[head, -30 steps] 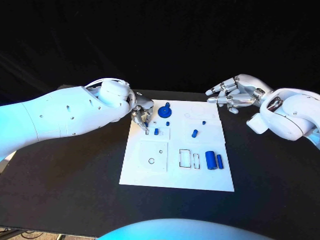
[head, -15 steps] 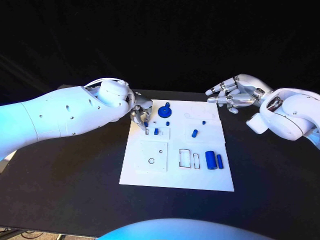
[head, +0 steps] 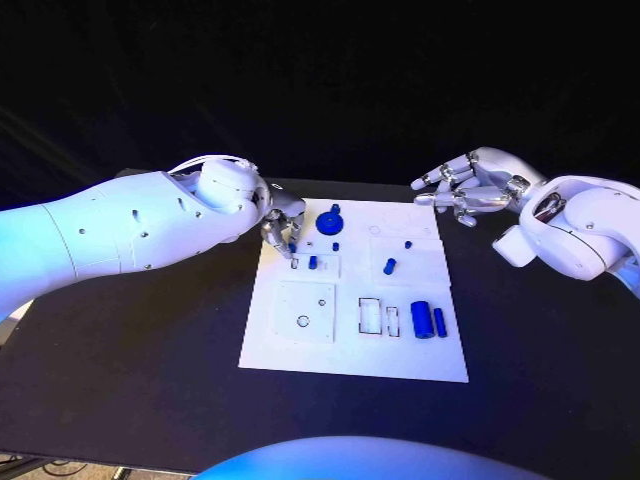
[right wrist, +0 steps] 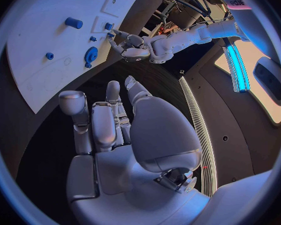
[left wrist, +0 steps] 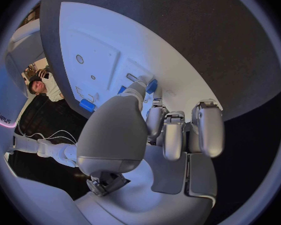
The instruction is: Assemble the parts on the task board
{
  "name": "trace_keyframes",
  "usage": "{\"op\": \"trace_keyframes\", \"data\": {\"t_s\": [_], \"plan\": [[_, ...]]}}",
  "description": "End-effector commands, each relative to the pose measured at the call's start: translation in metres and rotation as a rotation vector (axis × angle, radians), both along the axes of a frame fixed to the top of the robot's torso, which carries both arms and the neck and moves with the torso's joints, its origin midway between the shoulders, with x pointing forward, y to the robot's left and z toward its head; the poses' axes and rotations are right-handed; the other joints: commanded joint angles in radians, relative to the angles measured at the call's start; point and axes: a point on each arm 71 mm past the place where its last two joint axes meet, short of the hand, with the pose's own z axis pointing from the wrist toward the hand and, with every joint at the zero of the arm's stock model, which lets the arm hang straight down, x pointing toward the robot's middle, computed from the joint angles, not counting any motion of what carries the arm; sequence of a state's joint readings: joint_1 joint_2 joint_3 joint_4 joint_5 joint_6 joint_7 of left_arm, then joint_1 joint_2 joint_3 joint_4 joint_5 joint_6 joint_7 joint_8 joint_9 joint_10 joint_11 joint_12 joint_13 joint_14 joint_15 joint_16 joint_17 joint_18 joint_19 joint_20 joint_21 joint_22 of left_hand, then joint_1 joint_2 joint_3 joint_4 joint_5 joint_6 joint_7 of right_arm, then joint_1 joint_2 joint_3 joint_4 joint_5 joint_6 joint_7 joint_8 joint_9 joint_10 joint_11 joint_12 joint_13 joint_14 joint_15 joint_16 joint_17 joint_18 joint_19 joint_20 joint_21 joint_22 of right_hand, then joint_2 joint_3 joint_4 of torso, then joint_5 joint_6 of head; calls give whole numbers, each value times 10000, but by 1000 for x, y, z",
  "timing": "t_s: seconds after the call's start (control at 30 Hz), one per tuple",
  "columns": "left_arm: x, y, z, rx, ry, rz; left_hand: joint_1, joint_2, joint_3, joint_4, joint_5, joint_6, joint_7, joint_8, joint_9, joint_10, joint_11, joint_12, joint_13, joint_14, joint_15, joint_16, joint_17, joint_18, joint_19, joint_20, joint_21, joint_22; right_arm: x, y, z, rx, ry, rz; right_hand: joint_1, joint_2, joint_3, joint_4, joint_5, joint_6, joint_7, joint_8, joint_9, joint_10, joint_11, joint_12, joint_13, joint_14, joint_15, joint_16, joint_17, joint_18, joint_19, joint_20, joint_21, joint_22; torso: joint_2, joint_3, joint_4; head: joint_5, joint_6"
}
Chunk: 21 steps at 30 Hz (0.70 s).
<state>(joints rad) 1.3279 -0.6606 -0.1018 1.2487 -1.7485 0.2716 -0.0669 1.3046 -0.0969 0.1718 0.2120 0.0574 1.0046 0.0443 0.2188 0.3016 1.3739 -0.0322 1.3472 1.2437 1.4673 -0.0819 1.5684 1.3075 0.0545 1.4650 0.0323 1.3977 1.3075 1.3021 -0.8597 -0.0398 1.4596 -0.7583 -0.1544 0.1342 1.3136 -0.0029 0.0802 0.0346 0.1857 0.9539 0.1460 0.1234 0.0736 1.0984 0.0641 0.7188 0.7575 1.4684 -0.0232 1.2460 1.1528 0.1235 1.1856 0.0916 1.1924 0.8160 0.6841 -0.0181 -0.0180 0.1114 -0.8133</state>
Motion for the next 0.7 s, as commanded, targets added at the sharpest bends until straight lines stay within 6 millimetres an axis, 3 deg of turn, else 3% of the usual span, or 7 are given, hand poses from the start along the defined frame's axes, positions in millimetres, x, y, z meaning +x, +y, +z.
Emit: {"op": "trace_keyframes", "data": {"t_s": [0.03,0.53,0.7], "plan": [[-1,-2,0,-8,78,-101,13,107,73,9,-4,77,10,-54,-13,45,-24,-58,13,1035,-37,24,2633,-140,453,-79,-33,1610,-1,2,0,-20,-25,187,-23,83,-59,11,-32,47,21,67,-16,17,-57,-33,-10,154,47,-23,17,153,-23,-20,-65,-4,3,0,-3,0,-1],[-1,-4,0,-107,24,-100,97,261,191,-71,-6,115,35,-158,-44,64,13,-59,37,1035,-15,24,2633,-142,457,-68,-32,1622,-1,2,0,-21,-14,202,-34,108,-73,34,-27,42,19,71,-18,23,-59,-28,-21,156,47,-40,6,154,-21,-20,-78,-19,3,2,-6,-18,-28],[-1,-4,0,-114,47,-94,222,420,321,-189,-5,194,39,-210,-54,69,43,-71,46,1035,12,24,2633,-141,456,-51,-44,1625,-1,2,0,-22,-14,201,-34,108,-73,34,-27,42,19,71,-18,23,-59,-28,-21,156,47,-40,6,154,-21,-20,-78,-19,2,3,-10,-20,-35]]}}
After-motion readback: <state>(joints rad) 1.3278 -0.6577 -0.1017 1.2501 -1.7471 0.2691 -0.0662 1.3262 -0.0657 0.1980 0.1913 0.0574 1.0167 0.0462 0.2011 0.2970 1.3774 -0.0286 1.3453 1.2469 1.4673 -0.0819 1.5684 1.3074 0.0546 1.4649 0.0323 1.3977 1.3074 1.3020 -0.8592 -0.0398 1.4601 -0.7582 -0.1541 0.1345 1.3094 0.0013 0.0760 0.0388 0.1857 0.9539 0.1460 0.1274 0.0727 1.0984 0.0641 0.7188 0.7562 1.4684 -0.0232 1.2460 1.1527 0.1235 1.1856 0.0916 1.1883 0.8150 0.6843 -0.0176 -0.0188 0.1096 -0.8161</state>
